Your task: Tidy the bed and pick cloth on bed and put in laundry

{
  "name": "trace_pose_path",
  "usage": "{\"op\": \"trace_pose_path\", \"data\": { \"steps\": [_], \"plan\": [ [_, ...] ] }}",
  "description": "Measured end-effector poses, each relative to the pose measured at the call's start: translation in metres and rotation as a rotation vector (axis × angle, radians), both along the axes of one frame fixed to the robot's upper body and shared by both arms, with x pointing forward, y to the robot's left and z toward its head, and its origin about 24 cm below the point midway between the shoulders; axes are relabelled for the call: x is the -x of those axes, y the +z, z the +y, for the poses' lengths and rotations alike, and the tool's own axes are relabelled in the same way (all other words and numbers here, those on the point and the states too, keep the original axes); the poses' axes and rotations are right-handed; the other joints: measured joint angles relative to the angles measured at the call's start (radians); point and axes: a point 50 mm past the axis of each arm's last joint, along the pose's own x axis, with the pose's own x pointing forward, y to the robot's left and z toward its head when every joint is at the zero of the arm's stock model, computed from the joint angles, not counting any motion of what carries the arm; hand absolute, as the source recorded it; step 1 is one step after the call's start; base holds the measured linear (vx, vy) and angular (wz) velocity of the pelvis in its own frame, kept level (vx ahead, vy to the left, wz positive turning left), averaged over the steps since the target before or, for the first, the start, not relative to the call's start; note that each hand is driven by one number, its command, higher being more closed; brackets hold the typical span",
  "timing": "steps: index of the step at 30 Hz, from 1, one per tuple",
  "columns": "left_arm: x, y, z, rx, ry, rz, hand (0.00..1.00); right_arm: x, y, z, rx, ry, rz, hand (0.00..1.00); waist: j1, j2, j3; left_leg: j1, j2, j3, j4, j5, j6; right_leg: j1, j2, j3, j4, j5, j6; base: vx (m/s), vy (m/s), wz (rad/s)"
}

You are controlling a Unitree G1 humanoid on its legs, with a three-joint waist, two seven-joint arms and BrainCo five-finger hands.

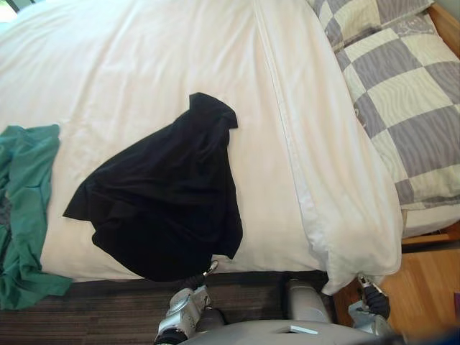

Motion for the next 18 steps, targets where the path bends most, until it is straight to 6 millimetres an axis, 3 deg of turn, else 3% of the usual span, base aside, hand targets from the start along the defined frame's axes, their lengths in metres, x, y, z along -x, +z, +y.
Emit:
{"op": "trace_pose_path", "data": {
  "steps": [3, 8, 11, 12, 13, 15, 16, 18],
  "plan": [
    [0.004, -0.001, 0.003, 0.001, 0.034, 0.009, 0.0, 0.007, -0.008, 0.009, -0.012, 0.095, 0.073, 0.0, 0.01, 0.015, -0.011, 0.014, 0.0, -0.022, -0.007, 0.006, -0.002, 0.046, -0.002, -0.024, -0.037, 0.0, 0.0, 0.02, -0.012, 0.21],
    [0.005, 0.0, 0.014, -0.072, 0.034, 0.005, 0.0, 0.005, -0.011, 0.012, -0.018, 0.116, 0.091, 0.0, 0.013, -0.004, 0.0, -0.071, 0.023, -0.026, 0.196, -0.005, 0.006, 0.054, -0.049, -0.058, 0.011, -0.02, 0.005, -0.07, 0.002, 0.26],
    [0.018, -0.001, 0.029, -0.162, 0.07, 0.039, 0.0, 0.006, -0.01, 0.008, -0.03, 0.073, 0.082, 0.0, 0.011, -0.002, -0.004, -0.109, 0.051, -0.03, 0.272, -0.063, 0.03, 0.016, -0.06, -0.067, 0.093, -0.073, -0.003, -0.14, 0.013, 0.2],
    [0.022, -0.001, 0.032, -0.172, 0.074, 0.051, 0.0, 0.008, -0.01, 0.005, -0.029, 0.053, 0.084, 0.0, 0.008, -0.009, -0.005, -0.112, 0.049, -0.03, 0.27, -0.068, 0.03, 0.009, -0.069, -0.071, 0.1, -0.08, -0.002, -0.1, 0.029, 0.29],
    [0.026, -0.003, 0.036, -0.17, 0.087, 0.068, 0.0, 0.013, -0.01, -0.002, -0.026, 0.008, 0.09, 0.0, 0.008, -0.021, -0.006, -0.139, 0.063, -0.043, 0.337, -0.091, 0.059, 0.008, -0.087, -0.07, 0.094, -0.085, -0.011, -0.13, 0.033, 0.21],
    [0.04, -0.006, 0.039, -0.163, 0.088, 0.094, 0.0, 0.018, -0.009, -0.015, -0.005, -0.013, 0.101, 0.0, 0.007, -0.02, -0.009, -0.157, 0.112, -0.104, 0.399, -0.108, 0.07, 0.016, -0.108, -0.063, 0.09, -0.088, 0.0, -0.09, 0.071, 0.09],
    [0.044, -0.006, 0.042, -0.164, 0.085, 0.089, 0.0, 0.024, -0.009, -0.027, 0.011, -0.025, 0.116, 0.0, 0.003, -0.02, -0.009, -0.159, 0.15, -0.187, 0.402, -0.107, 0.068, 0.017, -0.136, -0.046, 0.09, -0.084, 0.022, -0.05, 0.166, 0.05],
    [0.045, -0.006, 0.042, -0.165, 0.05, 0.071, 0.0, 0.027, -0.007, -0.042, 0.034, -0.007, 0.125, 0.0, 0.008, -0.014, -0.016, -0.155, 0.157, -0.302, 0.35, -0.09, 0.056, -0.011, -0.176, 0.005, 0.09, -0.071, 0.059, -0.08, 0.382, -0.18]
  ]
}}
